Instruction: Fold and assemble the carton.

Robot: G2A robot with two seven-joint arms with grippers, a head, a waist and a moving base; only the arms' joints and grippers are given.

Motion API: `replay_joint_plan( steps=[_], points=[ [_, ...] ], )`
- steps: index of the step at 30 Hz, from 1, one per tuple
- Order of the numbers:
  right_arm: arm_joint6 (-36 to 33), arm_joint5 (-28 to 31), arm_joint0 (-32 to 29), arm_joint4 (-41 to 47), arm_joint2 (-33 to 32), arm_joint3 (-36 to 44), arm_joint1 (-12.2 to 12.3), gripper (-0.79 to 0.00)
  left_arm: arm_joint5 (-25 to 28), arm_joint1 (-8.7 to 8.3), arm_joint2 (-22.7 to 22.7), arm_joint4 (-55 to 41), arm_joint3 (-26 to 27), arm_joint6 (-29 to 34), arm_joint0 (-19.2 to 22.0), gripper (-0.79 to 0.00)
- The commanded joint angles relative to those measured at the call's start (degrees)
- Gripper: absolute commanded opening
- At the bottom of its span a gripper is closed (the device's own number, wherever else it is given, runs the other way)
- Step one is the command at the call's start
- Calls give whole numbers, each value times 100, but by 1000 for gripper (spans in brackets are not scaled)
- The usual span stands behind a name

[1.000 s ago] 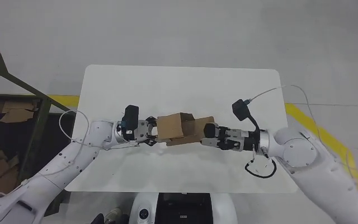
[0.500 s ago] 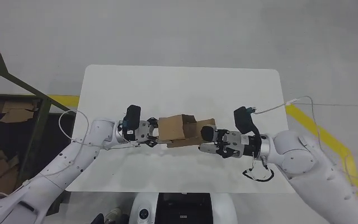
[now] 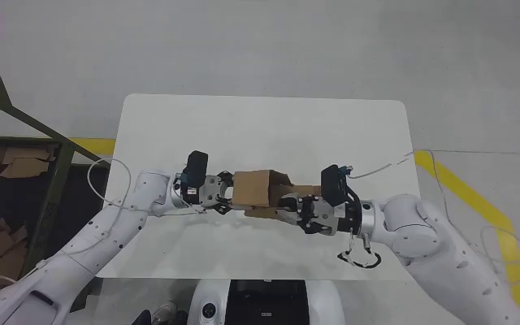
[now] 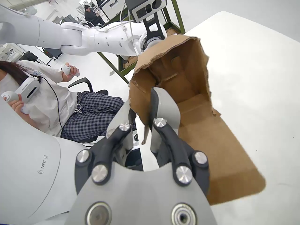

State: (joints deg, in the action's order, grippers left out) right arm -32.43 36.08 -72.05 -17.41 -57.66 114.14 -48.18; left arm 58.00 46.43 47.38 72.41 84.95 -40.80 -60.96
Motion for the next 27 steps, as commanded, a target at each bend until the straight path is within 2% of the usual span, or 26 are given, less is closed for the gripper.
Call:
replay_joint_plan(
  steps=[1,2,6,14,22,27],
  points=[
    [-46,25,0,6,17,16,-8,-785,0,-2,-54,-56,-10,-14,21,-413],
    [-70,39,1,10,17,28,-11,-785,0,-5,-80,-87,-12,-26,34,-394],
    [-155,119,-23,120,-8,35,-12,-785,0,-24,-199,-200,7,-109,102,0],
    [-230,309,-72,628,-232,-189,11,-785,0,-129,-319,-288,6,-548,152,0],
    [-408,738,-183,1145,-449,-374,52,-785,-82,-264,197,-720,-13,-630,-257,0],
    [-626,904,-253,1283,-476,-297,73,-785,0,-241,276,-732,-149,-474,-294,0]
  ],
)
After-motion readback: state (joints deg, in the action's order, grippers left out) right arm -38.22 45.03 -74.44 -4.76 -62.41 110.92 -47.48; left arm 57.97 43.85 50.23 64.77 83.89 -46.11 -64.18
